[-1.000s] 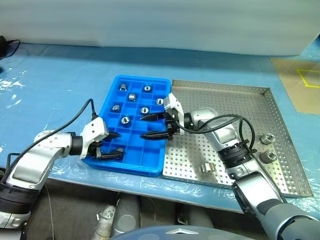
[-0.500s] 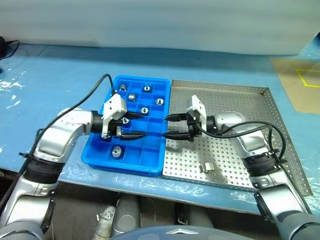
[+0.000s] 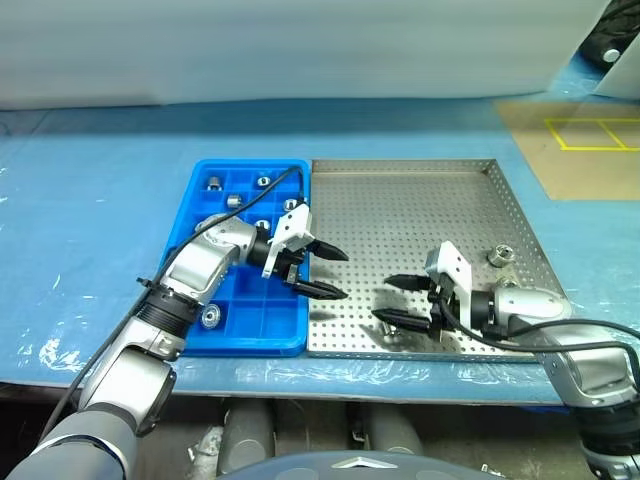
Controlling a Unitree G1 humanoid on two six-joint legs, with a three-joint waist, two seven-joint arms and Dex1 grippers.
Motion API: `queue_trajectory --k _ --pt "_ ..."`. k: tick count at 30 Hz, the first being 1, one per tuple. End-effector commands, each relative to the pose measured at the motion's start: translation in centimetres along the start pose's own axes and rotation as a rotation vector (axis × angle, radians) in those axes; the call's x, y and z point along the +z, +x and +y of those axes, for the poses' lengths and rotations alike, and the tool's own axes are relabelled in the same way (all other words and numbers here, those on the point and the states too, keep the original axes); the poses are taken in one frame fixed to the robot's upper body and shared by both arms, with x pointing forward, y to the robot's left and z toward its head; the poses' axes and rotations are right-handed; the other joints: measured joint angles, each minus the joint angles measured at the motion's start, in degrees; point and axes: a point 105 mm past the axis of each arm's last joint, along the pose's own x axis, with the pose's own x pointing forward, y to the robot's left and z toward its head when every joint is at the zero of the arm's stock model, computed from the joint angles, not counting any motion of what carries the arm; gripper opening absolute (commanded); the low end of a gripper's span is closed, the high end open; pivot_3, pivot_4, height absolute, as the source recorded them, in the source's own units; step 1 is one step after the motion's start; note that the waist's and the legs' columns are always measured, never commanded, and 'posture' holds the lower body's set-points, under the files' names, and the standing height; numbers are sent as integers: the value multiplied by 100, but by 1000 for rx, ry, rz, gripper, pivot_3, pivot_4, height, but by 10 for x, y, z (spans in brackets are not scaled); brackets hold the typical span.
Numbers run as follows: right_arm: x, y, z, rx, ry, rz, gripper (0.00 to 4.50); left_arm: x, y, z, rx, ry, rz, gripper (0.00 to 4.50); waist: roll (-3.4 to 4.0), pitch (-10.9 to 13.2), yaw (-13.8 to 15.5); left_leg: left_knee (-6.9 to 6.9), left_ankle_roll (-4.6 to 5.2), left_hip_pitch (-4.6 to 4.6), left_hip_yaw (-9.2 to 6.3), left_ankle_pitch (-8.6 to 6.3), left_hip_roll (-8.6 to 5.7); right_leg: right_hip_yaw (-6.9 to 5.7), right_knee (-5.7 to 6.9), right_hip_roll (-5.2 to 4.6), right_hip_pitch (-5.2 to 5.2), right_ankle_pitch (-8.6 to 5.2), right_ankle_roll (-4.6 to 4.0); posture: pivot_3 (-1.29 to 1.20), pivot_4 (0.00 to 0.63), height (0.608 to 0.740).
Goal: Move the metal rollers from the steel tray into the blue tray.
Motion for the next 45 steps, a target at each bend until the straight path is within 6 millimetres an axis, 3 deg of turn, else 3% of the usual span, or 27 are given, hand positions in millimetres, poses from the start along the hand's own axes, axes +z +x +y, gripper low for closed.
queue_trajectory --k 1,9,16,26,38,41,43,45 --pt "8 -7 0 -33 -20 -29 3753 7 2 -2 -29 43 -4 3731 0 0 -29 2 1 6 0 0 3 1 0 0 8 0 0 -304 150 740" --pt "6 -4 2 -17 -15 -19 3753 -1 2 -13 -56 33 14 3731 0 0 -43 -2 4 29 0 -3 12 2 -11 0 34 -1 1 -280 150 740" --pt "-8 4 6 16 -2 19 3753 -4 -1 -17 -41 24 22 3731 0 0 -39 -6 6 28 0 -4 12 2 -17 -1 34 -1 0 -256 150 740" --pt "-22 2 -14 -40 -4 48 3753 -7 -3 -21 -16 12 27 3731 0 0 -38 -7 5 30 0 -4 12 2 -17 -1 36 -1 0 -228 150 740" --pt "-38 0 -13 -32 9 86 3753 -8 -2 -21 -3 14 32 3731 1 0 -35 -8 6 32 0 -5 11 2 -18 -1 37 -1 0 -226 150 740" --pt "-38 1 -13 -30 5 81 3206 -8 -2 -20 2 17 35 3769 0 0 -35 -9 6 33 0 -5 11 2 -18 -1 38 -1 0 -224 150 740" --pt "-38 3 -18 -61 -13 87 2600 -9 -3 -19 4 19 38 3769 0 0 -35 -9 6 33 0 -5 11 2 -19 -1 38 -1 0 -222 150 740" --pt "-36 4 -17 -45 -15 72 2600 -9 -3 -19 4 20 40 3769 1 0 -38 -10 6 34 0 -5 12 2 -19 -1 38 -1 0 -221 150 740"
